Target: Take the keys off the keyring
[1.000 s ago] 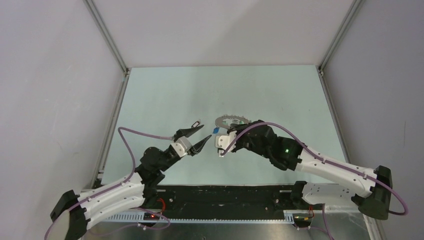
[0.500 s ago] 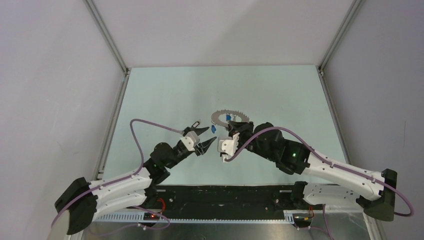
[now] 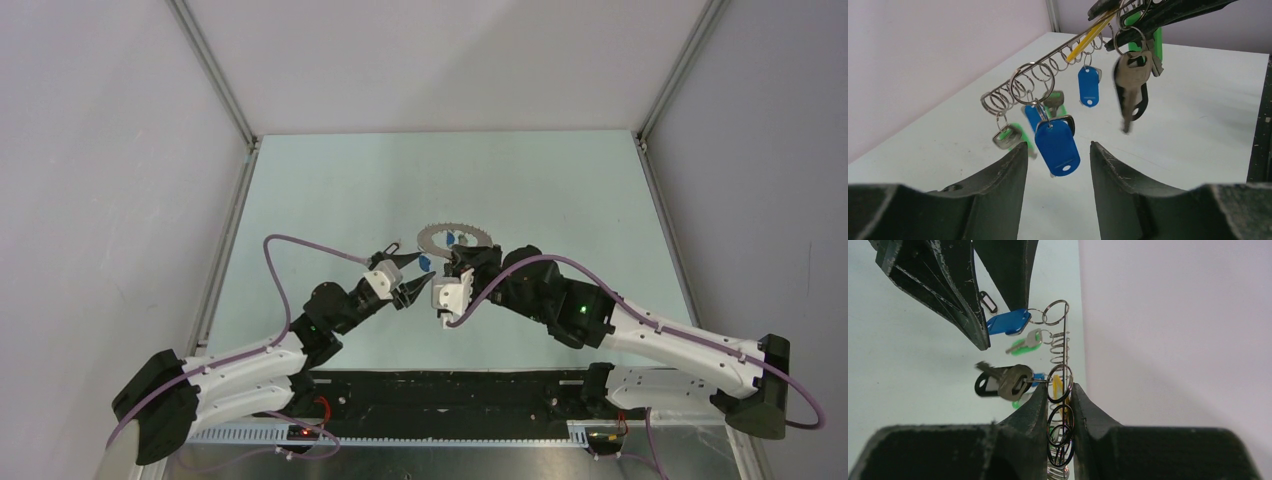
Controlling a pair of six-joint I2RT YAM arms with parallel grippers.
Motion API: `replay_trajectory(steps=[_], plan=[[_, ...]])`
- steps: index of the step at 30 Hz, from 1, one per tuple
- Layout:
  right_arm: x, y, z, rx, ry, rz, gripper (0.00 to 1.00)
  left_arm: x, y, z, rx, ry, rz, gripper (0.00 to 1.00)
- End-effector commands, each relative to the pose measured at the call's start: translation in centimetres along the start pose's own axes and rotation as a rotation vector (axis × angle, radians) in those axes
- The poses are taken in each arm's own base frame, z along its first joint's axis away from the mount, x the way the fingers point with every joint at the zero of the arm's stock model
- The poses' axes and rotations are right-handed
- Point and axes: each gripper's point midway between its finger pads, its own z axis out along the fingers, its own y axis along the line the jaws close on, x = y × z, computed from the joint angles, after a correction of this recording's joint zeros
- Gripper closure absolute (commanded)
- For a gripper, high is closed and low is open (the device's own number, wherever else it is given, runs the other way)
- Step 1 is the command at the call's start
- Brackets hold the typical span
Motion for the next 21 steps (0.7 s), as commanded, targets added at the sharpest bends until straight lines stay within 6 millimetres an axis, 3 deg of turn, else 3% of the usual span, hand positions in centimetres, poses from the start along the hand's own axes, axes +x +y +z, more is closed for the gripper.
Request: replay_trajectory(steps=[1,3,10,17,21], plan=[[-1.6,-2.2,-0.4,0.076,-0.056,-0.005,1.00,-3.2,0.8,0.7,-0.024,-0.098,0.004,0.53],[-1.6,-2.1,-0.4,0.072,-0.055,-0.002,1.00,-3.4,0.7,0.7,-0.016,-0.102,0.005,0.62],[-1.9,-1.7,-0.2,0.054,-0.066,0.001,1.00,-3.4,0.3,0.6,0.004,-0.105,0.014,0.59],[-2.4,-1.2,0.1,0.041,-0.083,-0.002,1.00,-3.6,0.7,0.9,-0.014,-0.107,0.018,0.62],[-2.6,-1.1,0.1,0.038,-0.089,-0.002,1.00,-3.4,0.6,1.2,-0.002,-0.100,0.021,0.73]])
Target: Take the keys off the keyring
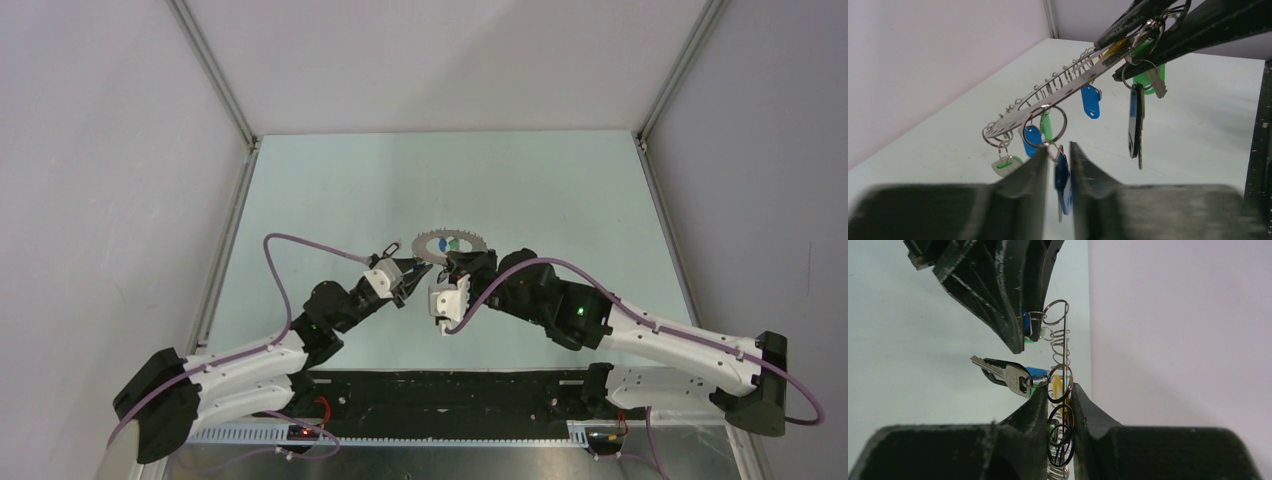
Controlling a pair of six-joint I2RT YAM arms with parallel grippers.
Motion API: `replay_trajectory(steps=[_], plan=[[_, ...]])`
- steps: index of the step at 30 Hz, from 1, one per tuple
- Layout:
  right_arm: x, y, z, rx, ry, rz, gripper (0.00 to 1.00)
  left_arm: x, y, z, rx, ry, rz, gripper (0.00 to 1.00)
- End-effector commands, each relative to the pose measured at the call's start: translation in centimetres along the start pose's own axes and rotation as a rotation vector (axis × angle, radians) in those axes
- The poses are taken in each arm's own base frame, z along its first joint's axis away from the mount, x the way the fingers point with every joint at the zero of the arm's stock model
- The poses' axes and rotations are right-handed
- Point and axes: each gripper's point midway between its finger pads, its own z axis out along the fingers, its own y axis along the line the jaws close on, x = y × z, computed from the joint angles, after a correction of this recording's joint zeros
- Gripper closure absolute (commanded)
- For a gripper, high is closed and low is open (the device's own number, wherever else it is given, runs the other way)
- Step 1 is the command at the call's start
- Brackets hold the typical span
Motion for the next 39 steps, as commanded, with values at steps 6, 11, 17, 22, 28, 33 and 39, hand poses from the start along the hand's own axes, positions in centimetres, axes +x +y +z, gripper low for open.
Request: replay_trajectory(steps=[6,11,17,22,28,33,39], plan=[[-1.6,-2.0,-0.1,0.074,-0.053,0.036,1.00,-2.0,0.9,0.7,-0.031,-0.060,0.016,0.99],[-0.2,-0.8,0.4,0.058,-0.014,0.124,1.00,-1.8,1.6,-0.1,-0.081,-0.058,0.012,1.00],[0.9,1.5,0.3,0.034,-0.023,0.244,0.71,-1.8,1.9,-0.3,-0.096,-0.047,0.010,1.00],[0.8,3.0,-0.7,0.005,-0.079,0.377,0.49,-2.0,1.3,0.4,-0.045,0.008,0.016,1.00],[-0.6,3.7,-2.9,-0.041,-0.245,0.521,0.50,-0.5,0.6,1.7,0.000,0.161,-0.032,1.00],[0.2,2.8,-3.4,-0.010,-0.287,0.642,0.55,-1.2,0.2,2.9,0.042,0.289,-0.077,1.00],[1.4,1.7,-3.0,0.033,-0.292,0.760,0.55,0.6,-0.4,1.1,0.103,0.673,-0.094,1.00]])
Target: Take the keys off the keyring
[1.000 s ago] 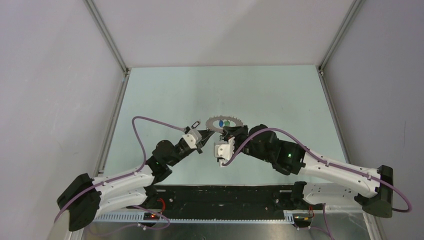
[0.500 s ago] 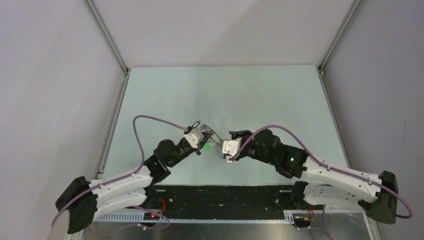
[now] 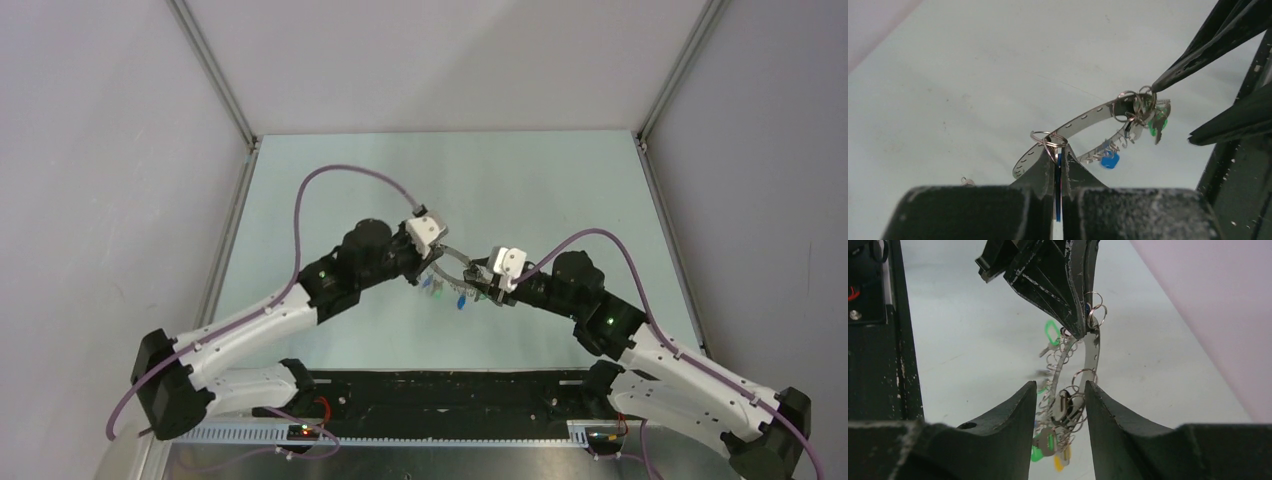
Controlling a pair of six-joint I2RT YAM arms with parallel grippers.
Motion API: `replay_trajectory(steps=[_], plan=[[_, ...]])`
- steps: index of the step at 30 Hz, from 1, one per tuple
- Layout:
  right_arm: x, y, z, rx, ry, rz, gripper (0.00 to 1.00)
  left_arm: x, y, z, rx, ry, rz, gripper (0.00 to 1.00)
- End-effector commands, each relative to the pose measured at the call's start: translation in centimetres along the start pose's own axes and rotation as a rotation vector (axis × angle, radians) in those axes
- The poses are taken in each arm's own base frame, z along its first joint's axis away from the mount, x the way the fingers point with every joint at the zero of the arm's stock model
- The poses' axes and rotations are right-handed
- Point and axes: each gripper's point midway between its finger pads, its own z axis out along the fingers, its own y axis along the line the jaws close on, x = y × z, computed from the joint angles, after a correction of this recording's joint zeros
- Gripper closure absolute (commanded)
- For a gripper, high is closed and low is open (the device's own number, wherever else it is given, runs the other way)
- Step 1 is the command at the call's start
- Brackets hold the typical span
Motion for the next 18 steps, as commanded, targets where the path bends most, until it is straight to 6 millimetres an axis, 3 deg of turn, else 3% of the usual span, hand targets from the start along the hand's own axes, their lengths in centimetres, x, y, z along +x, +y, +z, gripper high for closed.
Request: replay_trajectory(steps=[1,5,6,7,10,18], plan=[[-1.7,-0.6,0.3,0.015,-0.101,0.096,0.54,1.2,-0.6,-1.8,0.042,0.264,-0.018,1.00],[-1.4,-1.0,0.3,0.047,-0.131,0.065,0.51,0.2,-0.2,-2.1,0.058,0.421,-0.012,1.00],[-1.8,-1.3,0.3,0.065,-0.152,0.053,0.51,0.8,-0.8,-2.7,0.088,0.482,-0.028,1.00],[-1.5,-1.3,0.4,0.070,-0.153,0.045,0.52,-0.1,-0.9,-2.1,0.106,0.492,-0.033,1.00],[-1.6,-1.5,0.4,0.088,-0.186,0.015,0.53,0.3,-2.1,-2.6,0.164,0.595,-0.090,1.00],[-1.7,-1.9,-0.1,0.137,-0.261,-0.039,0.57,0.0,-3.2,-3.4,0.241,0.690,-0.109,1.00]])
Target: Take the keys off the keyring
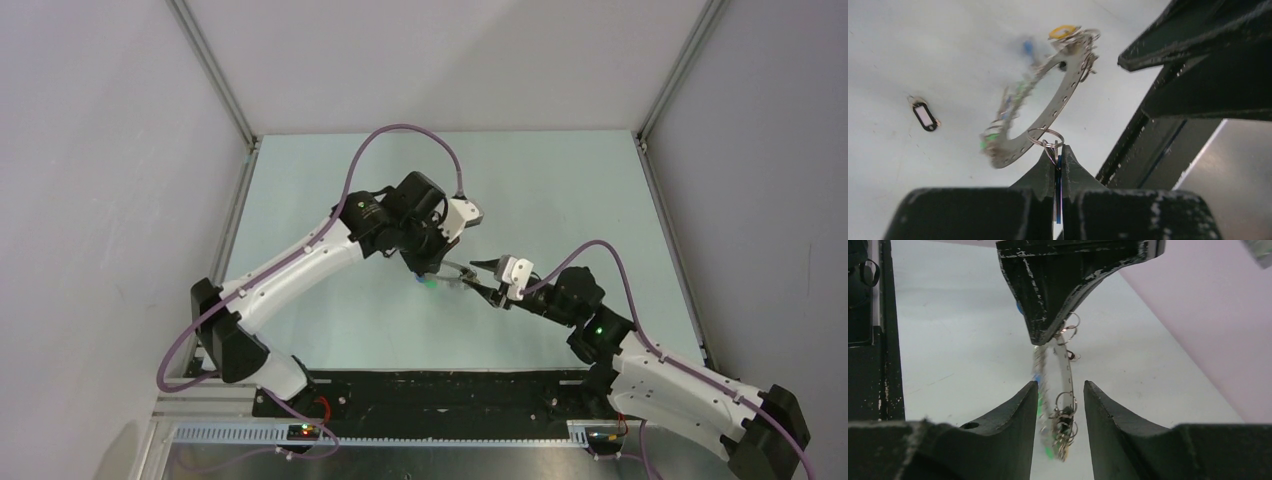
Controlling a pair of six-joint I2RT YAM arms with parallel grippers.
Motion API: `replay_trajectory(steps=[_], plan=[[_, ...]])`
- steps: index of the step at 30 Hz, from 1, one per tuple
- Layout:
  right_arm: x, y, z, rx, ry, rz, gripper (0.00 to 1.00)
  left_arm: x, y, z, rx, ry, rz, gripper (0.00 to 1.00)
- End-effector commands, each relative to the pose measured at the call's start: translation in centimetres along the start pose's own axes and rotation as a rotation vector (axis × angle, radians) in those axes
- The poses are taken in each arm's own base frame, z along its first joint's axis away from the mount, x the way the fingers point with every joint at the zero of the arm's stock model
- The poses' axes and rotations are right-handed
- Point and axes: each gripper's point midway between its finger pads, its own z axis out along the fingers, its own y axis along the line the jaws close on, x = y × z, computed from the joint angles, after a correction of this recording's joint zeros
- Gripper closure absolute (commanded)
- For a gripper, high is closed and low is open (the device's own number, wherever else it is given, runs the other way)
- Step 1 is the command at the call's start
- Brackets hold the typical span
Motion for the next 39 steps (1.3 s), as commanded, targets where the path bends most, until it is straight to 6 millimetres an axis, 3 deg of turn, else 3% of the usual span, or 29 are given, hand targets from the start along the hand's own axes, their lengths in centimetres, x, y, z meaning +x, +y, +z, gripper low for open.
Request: replay_trajectory(steps=[1,4,9,20,25,31,39], plan=[[-3.2,-1.8,-0.4,0.076,-0.143,-0.069,0.57,0.4,-1.1,-2.2,0.040,0.050,0.017,1.00],[-2.9,-1.8,-0.3,0.062,-0.144,-0.071,0.57,0.6,-0.5,-2.3,0.007,0.076,0.026,1.00],[-3.4,-1.1,0.1,0.026,-0.191,-0.083,0.57,-0.2,-1.4,-2.8,0.064,0.072,0.061,1.00],[-3.8,-2.9,0.0,0.066,-0.230,-0.024,0.58,0.3,-1.1,-3.8,0.019,0.078,0.359,1.00],[-3.9,-2.8,-0.2,0.034,-0.244,0.008,0.57,0.5,-0.4,-4.5,-0.062,0.095,0.523,1.00],[-3.4,-2.2,-0.3,-0.020,-0.233,0.038,0.57,-1.0,2.0,-6.4,-0.211,0.084,0.626,1.00],[-4.5,-1.4,0.4,-0.095,-0.263,0.039,0.55,-2.4,1.8,-7.4,-0.235,0.034,0.759,1.00]])
